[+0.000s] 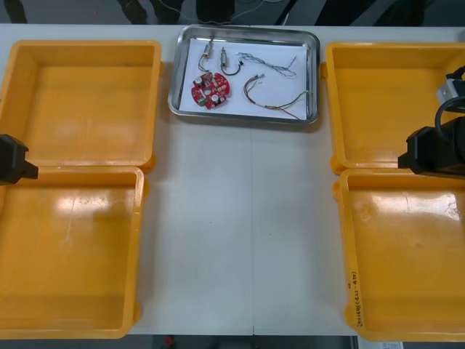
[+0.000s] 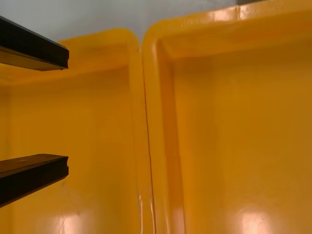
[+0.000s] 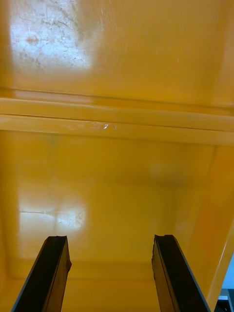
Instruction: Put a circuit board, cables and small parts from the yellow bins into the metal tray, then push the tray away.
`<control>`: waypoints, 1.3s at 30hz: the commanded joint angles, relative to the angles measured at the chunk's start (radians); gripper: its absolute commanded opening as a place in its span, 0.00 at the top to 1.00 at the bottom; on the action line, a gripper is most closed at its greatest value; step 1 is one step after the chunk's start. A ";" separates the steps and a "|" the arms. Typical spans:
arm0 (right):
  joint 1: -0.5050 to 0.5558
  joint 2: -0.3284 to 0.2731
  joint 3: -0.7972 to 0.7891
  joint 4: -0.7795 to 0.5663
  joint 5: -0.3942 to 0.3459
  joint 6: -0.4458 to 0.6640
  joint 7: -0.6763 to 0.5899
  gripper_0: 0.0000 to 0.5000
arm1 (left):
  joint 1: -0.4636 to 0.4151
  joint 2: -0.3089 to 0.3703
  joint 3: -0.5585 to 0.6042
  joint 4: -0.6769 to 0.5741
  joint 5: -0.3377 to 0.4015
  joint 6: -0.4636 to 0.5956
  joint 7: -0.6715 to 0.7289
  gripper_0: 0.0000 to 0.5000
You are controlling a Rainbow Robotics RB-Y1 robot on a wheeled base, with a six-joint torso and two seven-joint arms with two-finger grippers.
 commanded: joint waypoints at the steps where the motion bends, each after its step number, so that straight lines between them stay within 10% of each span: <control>1: 0.067 -0.064 -0.095 0.035 -0.061 0.003 0.068 0.00 | 0.015 0.043 0.029 -0.025 0.007 0.007 -0.064 0.00; 39: 0.102 -0.101 -0.164 0.174 -0.081 0.003 0.260 0.00 | 0.015 0.043 0.029 -0.025 0.007 0.007 -0.064 0.00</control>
